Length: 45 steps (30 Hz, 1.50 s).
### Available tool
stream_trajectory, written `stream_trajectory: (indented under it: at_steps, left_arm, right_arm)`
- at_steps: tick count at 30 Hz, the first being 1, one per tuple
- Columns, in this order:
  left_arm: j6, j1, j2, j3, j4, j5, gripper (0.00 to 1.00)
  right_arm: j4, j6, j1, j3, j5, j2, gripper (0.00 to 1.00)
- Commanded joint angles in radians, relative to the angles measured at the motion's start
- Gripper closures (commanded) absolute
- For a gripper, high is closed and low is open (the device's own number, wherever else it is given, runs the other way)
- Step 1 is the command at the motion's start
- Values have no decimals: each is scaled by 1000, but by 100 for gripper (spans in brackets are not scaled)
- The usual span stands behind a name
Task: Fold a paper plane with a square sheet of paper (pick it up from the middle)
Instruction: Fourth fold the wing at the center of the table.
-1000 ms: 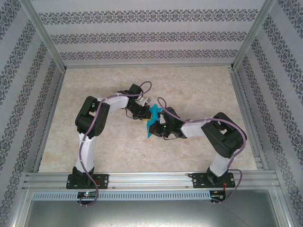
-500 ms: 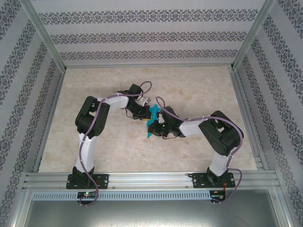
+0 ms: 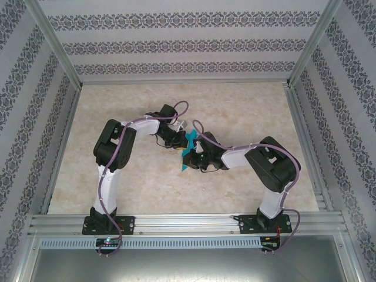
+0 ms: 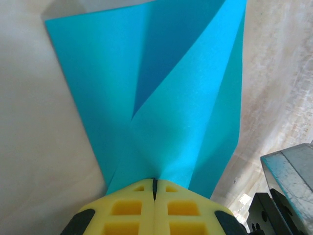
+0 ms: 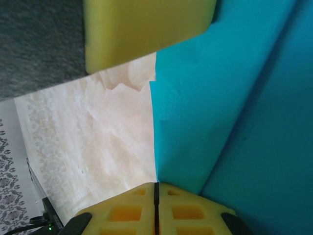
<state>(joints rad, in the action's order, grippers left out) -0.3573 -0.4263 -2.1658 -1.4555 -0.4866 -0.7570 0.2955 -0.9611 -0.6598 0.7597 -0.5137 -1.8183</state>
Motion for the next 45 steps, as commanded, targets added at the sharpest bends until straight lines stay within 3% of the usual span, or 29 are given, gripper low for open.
stream_trajectory:
  at_steps: [1,12,34,37,45]
  left_arm:
    - [28,-11,-80,15,-47,106,96]
    - [30,-11,-95,5,-52,114,96]
    - [29,-11,-117,0,-45,106,97]
    - [31,-11,-113,1,-47,104,97]
    - [35,-11,-111,1,-46,93,97]
  right_arm:
    - [-41,32,-23,29,-2,-31,91]
    - [-273,137,-83,69,56,16,91]
    - [-286,137,-146,98,37,24,91]
    - [-195,95,-121,61,12,61,91]
    - [-237,126,13,7,56,193,91]
